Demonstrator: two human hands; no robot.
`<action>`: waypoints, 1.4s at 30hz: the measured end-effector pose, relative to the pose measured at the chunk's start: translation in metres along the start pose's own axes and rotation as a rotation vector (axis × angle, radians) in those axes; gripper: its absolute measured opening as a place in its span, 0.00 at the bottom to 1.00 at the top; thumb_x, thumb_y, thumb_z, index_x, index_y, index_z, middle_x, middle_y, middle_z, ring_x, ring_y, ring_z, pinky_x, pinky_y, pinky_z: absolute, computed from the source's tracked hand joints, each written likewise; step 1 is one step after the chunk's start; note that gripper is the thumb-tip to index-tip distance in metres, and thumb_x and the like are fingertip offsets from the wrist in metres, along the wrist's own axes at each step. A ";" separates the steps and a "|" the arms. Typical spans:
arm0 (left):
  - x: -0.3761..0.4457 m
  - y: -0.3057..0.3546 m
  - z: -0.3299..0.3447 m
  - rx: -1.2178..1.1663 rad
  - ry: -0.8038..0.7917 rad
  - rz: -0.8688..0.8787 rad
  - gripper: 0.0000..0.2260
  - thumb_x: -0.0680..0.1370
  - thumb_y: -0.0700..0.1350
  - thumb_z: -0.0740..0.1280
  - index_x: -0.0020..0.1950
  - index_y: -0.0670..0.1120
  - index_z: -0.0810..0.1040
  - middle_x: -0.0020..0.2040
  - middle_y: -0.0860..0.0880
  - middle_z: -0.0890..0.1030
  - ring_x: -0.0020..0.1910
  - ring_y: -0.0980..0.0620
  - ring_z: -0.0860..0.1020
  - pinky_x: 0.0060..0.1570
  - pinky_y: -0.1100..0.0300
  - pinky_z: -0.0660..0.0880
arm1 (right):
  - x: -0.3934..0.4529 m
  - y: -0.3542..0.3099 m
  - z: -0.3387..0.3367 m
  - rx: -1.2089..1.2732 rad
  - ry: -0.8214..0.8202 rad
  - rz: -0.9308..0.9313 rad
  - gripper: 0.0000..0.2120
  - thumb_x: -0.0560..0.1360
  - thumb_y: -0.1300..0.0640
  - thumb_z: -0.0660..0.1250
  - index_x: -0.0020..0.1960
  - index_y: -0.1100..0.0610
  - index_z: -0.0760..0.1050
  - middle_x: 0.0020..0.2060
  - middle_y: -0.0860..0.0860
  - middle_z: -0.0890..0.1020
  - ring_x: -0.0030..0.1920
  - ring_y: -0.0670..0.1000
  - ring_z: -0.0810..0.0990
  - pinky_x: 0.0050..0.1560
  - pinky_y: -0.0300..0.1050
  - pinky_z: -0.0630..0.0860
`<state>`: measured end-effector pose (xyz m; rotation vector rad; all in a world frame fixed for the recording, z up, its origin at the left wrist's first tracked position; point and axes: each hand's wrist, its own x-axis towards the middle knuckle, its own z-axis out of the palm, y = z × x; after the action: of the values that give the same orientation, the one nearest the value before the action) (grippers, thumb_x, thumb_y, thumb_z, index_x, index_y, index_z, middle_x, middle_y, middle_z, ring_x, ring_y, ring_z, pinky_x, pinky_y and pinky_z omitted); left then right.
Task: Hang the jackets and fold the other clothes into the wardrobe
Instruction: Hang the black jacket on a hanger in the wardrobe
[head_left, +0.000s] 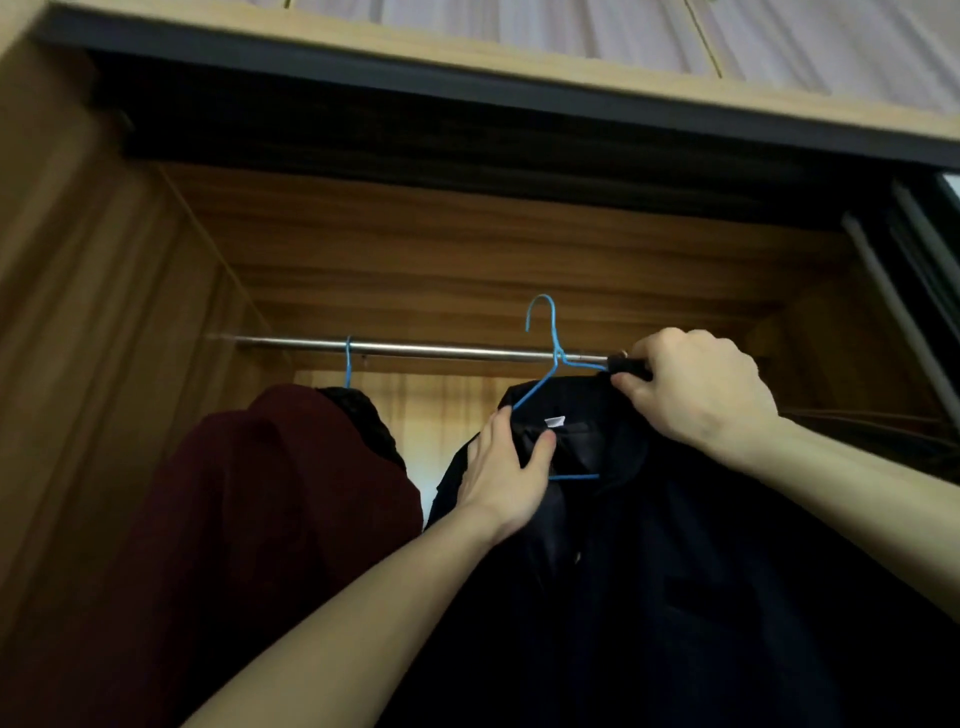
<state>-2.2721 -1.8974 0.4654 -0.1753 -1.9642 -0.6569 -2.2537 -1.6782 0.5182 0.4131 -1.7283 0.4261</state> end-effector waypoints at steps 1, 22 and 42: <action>0.006 -0.002 -0.003 -0.025 0.000 0.004 0.34 0.83 0.65 0.58 0.84 0.54 0.52 0.83 0.54 0.59 0.82 0.51 0.57 0.77 0.51 0.59 | 0.008 -0.002 0.003 0.005 0.000 0.001 0.17 0.78 0.40 0.69 0.57 0.51 0.81 0.53 0.58 0.83 0.54 0.66 0.81 0.44 0.50 0.69; 0.052 -0.056 0.012 0.017 -0.148 -0.017 0.34 0.79 0.71 0.55 0.82 0.58 0.57 0.81 0.54 0.64 0.77 0.48 0.67 0.76 0.46 0.66 | 0.062 -0.036 0.085 0.040 -0.121 0.012 0.11 0.78 0.50 0.71 0.46 0.53 0.71 0.35 0.50 0.68 0.42 0.60 0.73 0.43 0.49 0.69; -0.010 -0.090 0.002 0.179 -0.150 0.058 0.34 0.75 0.73 0.53 0.78 0.60 0.65 0.76 0.58 0.70 0.74 0.55 0.69 0.74 0.52 0.66 | 0.001 -0.040 0.079 -0.243 -0.242 -0.267 0.20 0.84 0.42 0.59 0.62 0.58 0.76 0.58 0.58 0.82 0.58 0.63 0.81 0.46 0.52 0.68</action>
<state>-2.3044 -1.9707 0.4231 -0.1745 -2.1420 -0.4376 -2.3010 -1.7523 0.5071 0.5253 -1.8987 -0.0293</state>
